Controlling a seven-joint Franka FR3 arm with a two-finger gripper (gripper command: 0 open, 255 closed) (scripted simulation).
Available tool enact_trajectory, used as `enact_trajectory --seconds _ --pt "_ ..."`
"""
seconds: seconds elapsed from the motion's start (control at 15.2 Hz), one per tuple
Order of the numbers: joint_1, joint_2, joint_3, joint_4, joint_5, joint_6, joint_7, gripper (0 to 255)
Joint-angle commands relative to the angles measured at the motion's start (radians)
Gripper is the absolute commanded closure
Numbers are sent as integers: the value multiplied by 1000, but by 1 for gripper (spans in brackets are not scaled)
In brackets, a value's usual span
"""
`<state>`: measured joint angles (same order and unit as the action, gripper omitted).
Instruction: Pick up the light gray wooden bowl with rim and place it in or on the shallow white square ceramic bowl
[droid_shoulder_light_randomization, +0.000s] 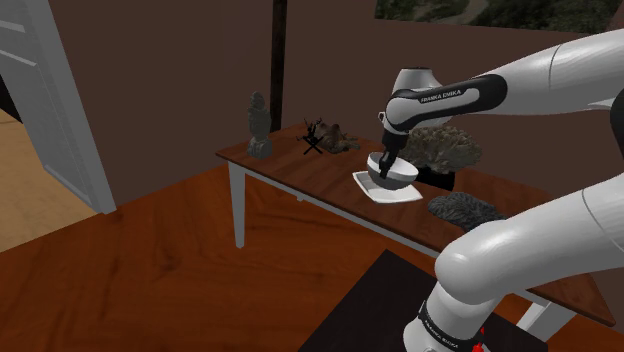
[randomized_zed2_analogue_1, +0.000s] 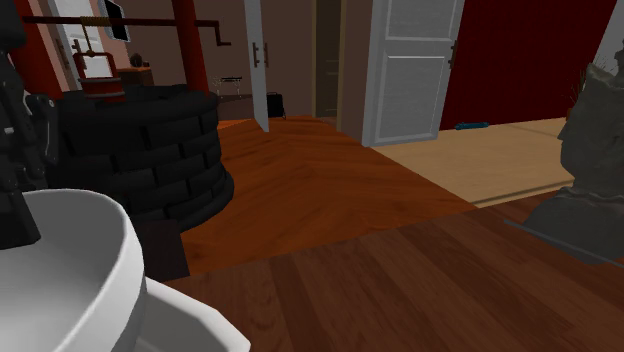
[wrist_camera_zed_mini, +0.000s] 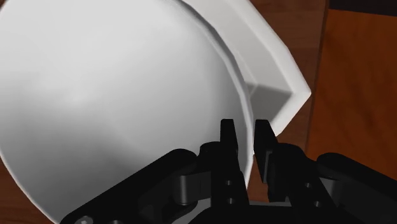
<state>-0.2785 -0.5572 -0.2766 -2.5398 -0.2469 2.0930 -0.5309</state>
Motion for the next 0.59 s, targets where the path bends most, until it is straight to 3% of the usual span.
enact_trajectory --seconds 0.0,0.53 --pt "-1 9 -3 -21 -4 32 3 255" --pt "-1 13 -5 -30 -5 45 4 255"
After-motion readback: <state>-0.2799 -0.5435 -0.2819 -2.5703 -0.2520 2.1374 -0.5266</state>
